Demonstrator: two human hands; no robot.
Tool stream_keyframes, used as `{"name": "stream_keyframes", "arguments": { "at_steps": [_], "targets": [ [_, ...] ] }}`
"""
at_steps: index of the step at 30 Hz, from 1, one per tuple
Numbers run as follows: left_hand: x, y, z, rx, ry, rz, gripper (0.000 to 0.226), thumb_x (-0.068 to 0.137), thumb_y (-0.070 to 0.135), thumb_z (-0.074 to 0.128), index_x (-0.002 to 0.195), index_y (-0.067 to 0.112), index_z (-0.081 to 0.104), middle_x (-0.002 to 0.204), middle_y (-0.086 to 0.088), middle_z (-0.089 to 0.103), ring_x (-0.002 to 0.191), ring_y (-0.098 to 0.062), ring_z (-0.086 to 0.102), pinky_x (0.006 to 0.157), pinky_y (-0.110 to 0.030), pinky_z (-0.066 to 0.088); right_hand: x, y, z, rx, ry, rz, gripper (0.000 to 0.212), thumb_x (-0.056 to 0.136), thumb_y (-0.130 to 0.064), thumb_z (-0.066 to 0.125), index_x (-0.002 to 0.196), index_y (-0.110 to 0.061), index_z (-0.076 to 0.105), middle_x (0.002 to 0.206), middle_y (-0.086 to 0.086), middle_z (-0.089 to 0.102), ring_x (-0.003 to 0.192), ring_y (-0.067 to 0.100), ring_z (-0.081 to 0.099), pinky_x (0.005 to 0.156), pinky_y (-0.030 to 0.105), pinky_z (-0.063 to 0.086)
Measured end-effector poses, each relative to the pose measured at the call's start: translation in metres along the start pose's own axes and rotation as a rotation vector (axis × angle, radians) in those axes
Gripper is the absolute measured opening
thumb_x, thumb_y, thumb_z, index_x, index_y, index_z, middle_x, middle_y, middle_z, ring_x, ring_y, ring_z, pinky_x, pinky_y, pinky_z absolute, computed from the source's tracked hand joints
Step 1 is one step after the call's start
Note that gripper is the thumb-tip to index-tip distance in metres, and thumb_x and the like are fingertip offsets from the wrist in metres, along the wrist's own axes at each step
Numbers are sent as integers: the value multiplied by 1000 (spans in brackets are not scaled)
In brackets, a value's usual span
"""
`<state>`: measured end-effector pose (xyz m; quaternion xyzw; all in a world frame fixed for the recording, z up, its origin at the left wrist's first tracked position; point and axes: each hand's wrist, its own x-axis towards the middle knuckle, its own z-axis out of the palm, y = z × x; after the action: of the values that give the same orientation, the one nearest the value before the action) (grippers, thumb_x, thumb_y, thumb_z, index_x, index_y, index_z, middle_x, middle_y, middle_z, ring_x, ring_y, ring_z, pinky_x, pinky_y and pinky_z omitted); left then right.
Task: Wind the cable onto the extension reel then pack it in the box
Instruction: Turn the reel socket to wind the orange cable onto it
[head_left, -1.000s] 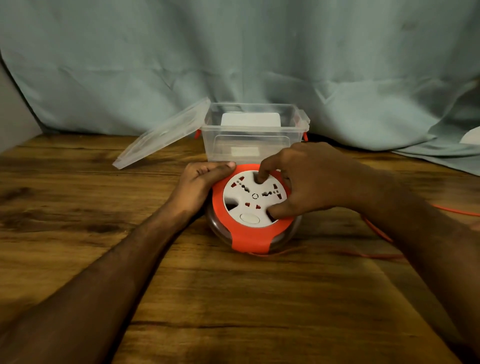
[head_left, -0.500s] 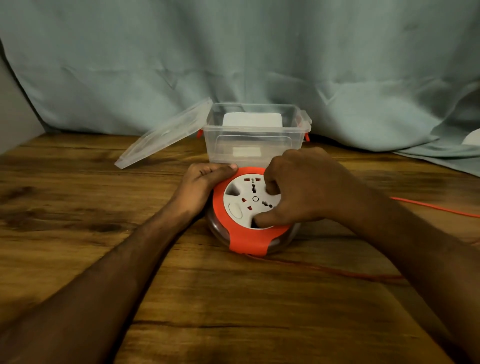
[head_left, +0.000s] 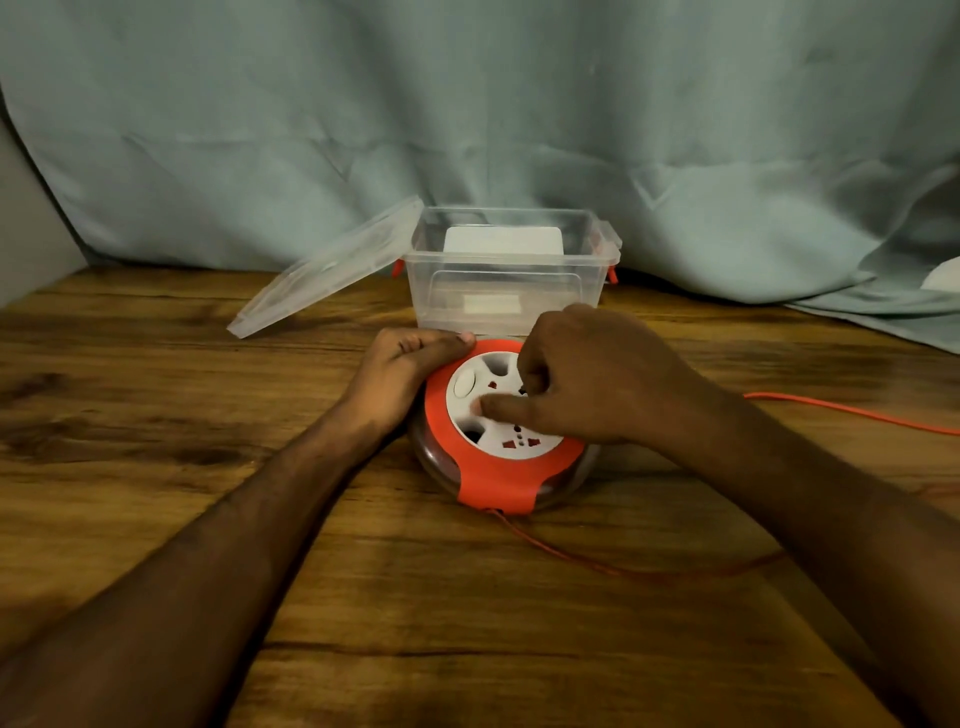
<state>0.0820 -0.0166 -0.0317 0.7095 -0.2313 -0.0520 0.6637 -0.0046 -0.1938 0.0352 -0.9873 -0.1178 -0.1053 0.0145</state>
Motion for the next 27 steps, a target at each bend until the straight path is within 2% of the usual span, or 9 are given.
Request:
{"name": "stream_keyframes", "arguments": {
  "at_steps": [3,7,10,12,14,18,22,25,27],
  "targets": [
    [2,-1,0,-33,15,10,26,100,14,59,101,-8,74,94,-26,76,78,-32,74,69,-33,61,2,11,-9,-22,25,-82,22,85,-52,65,98,-35,68,62,-17,42,63,3,48,59,24,33],
    [3,-5,-1,-65,5,10,33,100,16,59,100,-14,71,96,-34,73,79,-37,69,68,-34,57,0,25,-17,44,-145,-164,50,79,-41,72,127,-45,58,59,-19,48,62,-6,46,57,21,30],
    [4,-5,-1,-137,-33,-10,29,100,15,58,111,-8,71,103,-28,74,88,-33,72,75,-35,58,3,32,-12,43,-206,-173,61,79,-51,71,136,-49,49,88,-24,49,72,-9,43,61,18,32],
    [5,-4,-1,-164,-78,-20,37,93,17,62,124,-1,67,116,-27,71,101,-30,71,85,-37,57,4,36,-11,24,-207,-152,62,79,-54,71,136,-50,49,98,-21,50,75,-5,45,63,18,34],
    [7,-6,-2,-164,-111,-43,47,84,19,61,128,1,63,123,-28,68,105,-32,68,89,-41,55,2,39,-11,0,-186,-135,62,76,-61,70,135,-52,50,93,-24,45,82,1,46,69,23,36],
    [9,-8,0,-136,-107,-51,33,83,15,60,111,1,69,99,-17,74,86,-23,72,75,-31,58,4,39,-4,-23,-148,-120,66,69,-75,65,130,-51,55,92,-23,44,88,4,43,72,28,37],
    [10,-6,0,-121,-65,-30,19,94,-2,53,100,2,72,86,-9,77,74,-16,73,67,-25,59,6,39,-2,-22,-146,-109,67,67,-80,63,126,-49,58,98,-22,45,88,3,44,69,27,35],
    [9,-5,2,-111,-58,-36,23,96,-3,50,100,2,72,86,-8,78,74,-17,74,68,-26,60,6,38,-1,-45,-129,-111,67,66,-83,62,121,-45,62,104,-20,55,87,4,46,65,27,35],
    [8,-5,2,-99,-63,-42,23,96,-1,51,104,3,73,93,-14,77,79,-22,74,72,-30,60,5,36,-1,-66,-106,-105,65,64,-86,60,113,-43,65,93,-21,53,83,5,47,61,25,33]
  ]
}}
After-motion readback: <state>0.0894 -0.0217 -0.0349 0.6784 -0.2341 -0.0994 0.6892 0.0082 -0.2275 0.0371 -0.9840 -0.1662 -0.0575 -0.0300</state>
